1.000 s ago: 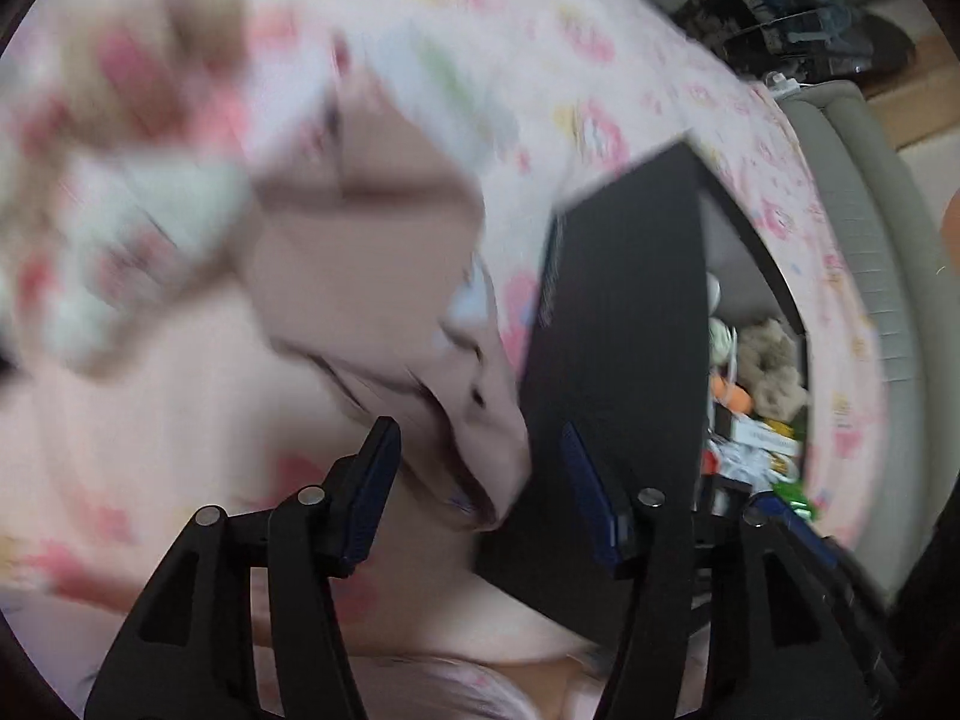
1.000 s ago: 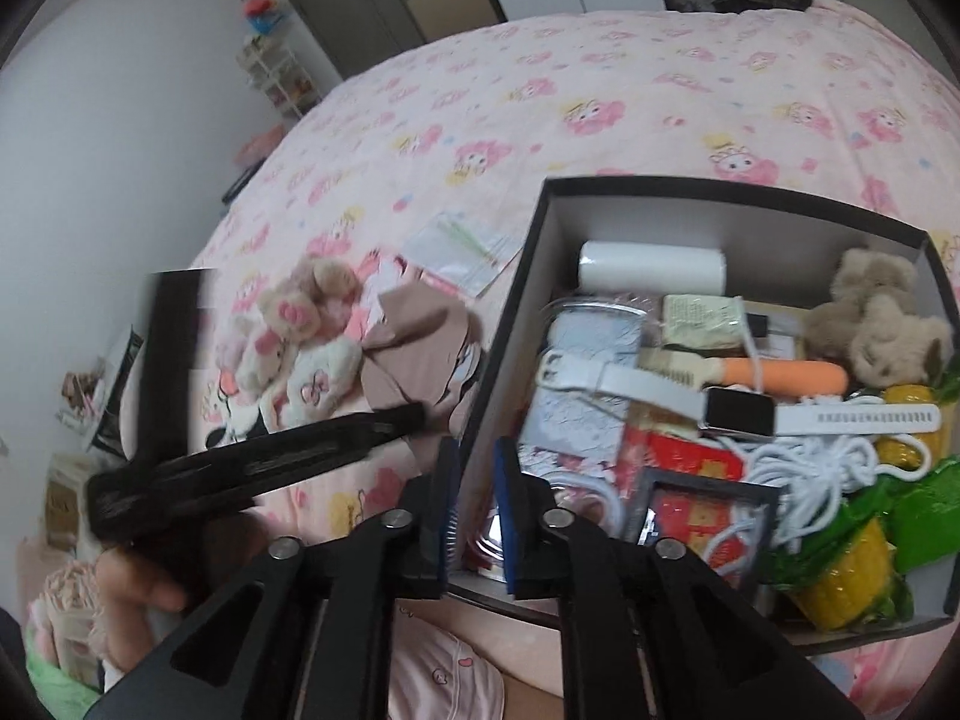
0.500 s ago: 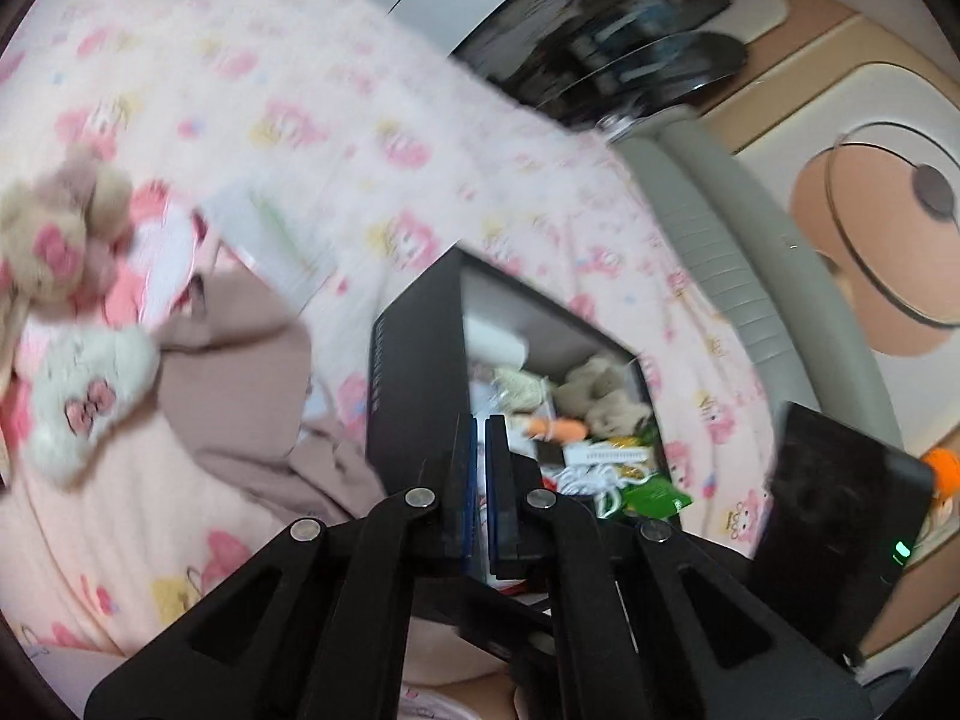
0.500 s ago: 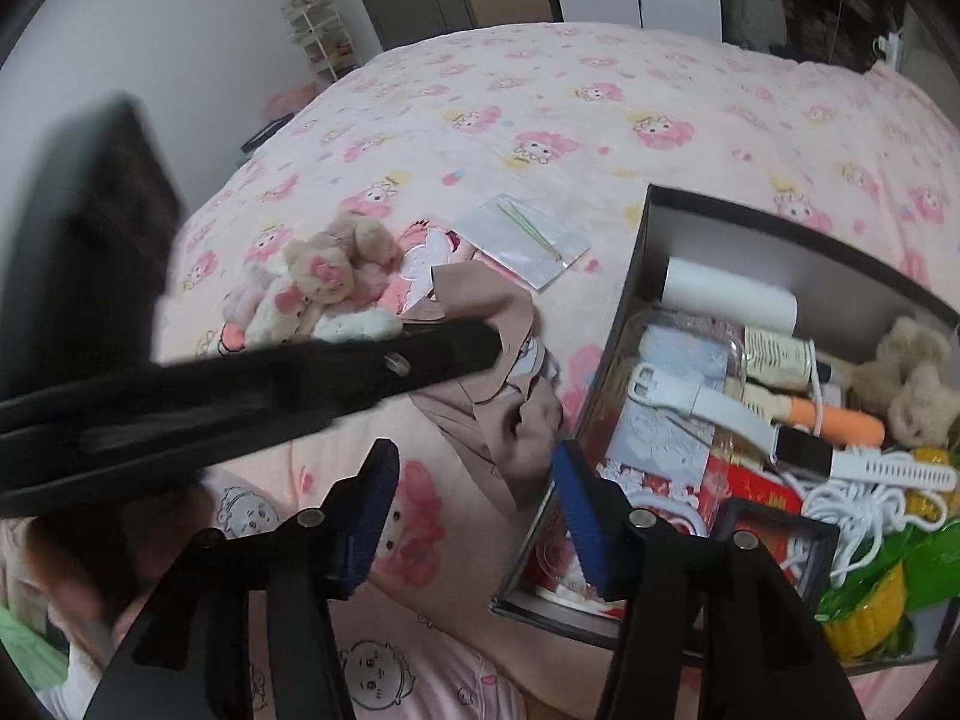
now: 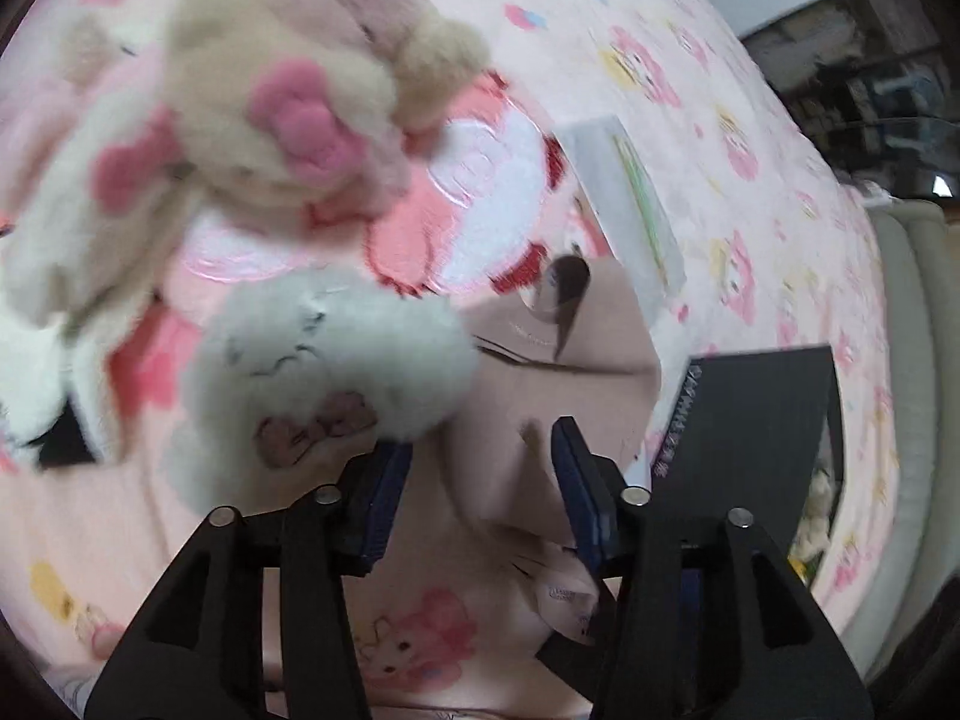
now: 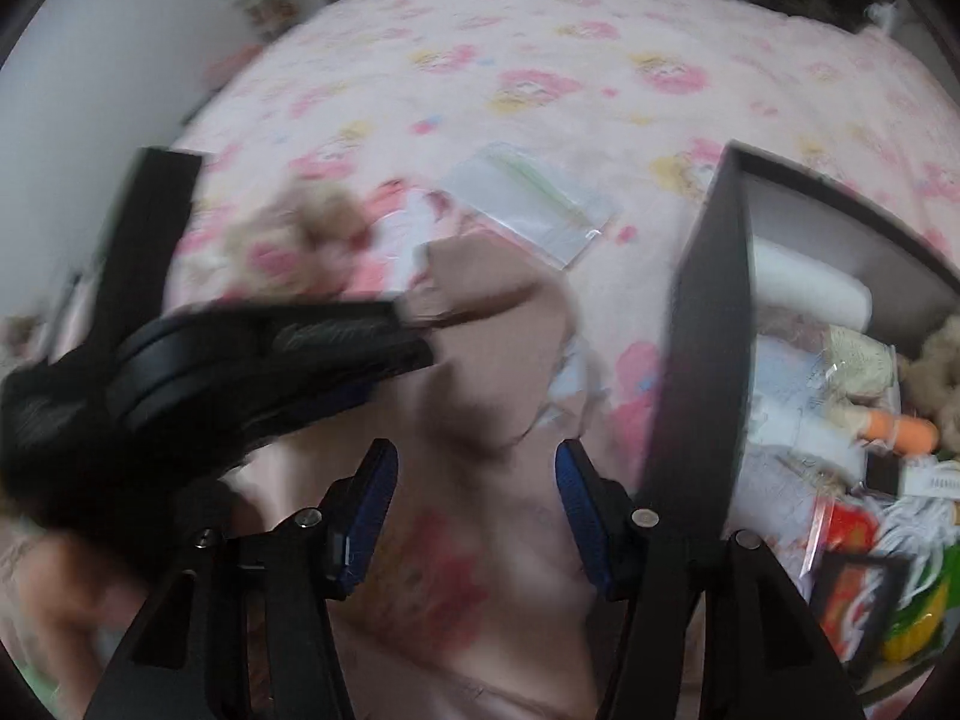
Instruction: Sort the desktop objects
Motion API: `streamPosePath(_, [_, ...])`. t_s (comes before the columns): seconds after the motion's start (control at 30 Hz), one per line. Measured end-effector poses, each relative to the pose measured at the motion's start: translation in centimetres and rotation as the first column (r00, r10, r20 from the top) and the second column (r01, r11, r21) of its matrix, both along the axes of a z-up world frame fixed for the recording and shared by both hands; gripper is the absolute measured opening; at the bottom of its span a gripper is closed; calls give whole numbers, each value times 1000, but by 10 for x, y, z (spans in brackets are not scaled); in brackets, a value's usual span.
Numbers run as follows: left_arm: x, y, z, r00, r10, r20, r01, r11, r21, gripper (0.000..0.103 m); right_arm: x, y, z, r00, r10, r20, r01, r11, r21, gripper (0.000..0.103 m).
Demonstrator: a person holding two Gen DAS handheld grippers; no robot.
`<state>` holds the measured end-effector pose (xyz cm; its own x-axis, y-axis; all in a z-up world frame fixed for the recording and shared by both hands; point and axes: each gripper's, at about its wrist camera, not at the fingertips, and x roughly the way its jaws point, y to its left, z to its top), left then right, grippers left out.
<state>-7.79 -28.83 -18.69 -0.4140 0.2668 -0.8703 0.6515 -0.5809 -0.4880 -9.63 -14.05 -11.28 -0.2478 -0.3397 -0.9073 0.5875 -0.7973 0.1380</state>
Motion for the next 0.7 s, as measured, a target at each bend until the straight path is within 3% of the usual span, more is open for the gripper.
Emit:
streamPosePath(0.1, [1, -6, -17, 1000, 19, 1, -19, 993, 117, 49, -4, -15, -4, 998, -6, -59, 11, 997, 82, 59])
streamPosePath(0.17, [1, -6, -17, 999, 27, -16, -25, 992, 123, 23, -6, -22, -6, 998, 5, -67, 3, 994, 112, 65])
streamPosePath(0.2, [1, -4, -14, 999, 26, -30, -22, 993, 119, 2, -6, -22, -5, 998, 3, -65, 5, 994, 111, 67])
streamPosePath(0.3, [11, -7, 9, 987, 39, -156, -21, 993, 112, 1, -10, -17, -1, 999, -10, -46, 13, 998, 64, 67])
streamPosePath(0.37, [26, -12, 34, 970, 66, -235, -60, 998, 35, 1, -9, -17, 1, 1000, 5, -26, -4, 1000, 28, 67])
streamPosePath(0.47, [48, -24, 53, 954, 124, -274, -143, 988, -50, 1, -6, -28, -2, 995, 81, 53, -80, 997, -14, 67])
streamPosePath(0.53, [59, -33, 52, 947, 165, -275, -179, 983, -27, 1, -6, -36, -9, 988, 114, 106, -110, 993, -48, 67])
streamPosePath(0.6, [64, -39, 44, 947, 170, -273, -162, 985, 51, 1, -7, -44, -18, 989, 105, 108, -102, 994, -36, 67])
streamPosePath(0.7, [63, -34, 46, 953, 140, -269, -131, 990, 51, 1, -13, -56, -45, 983, 96, 158, -94, 995, -23, 67])
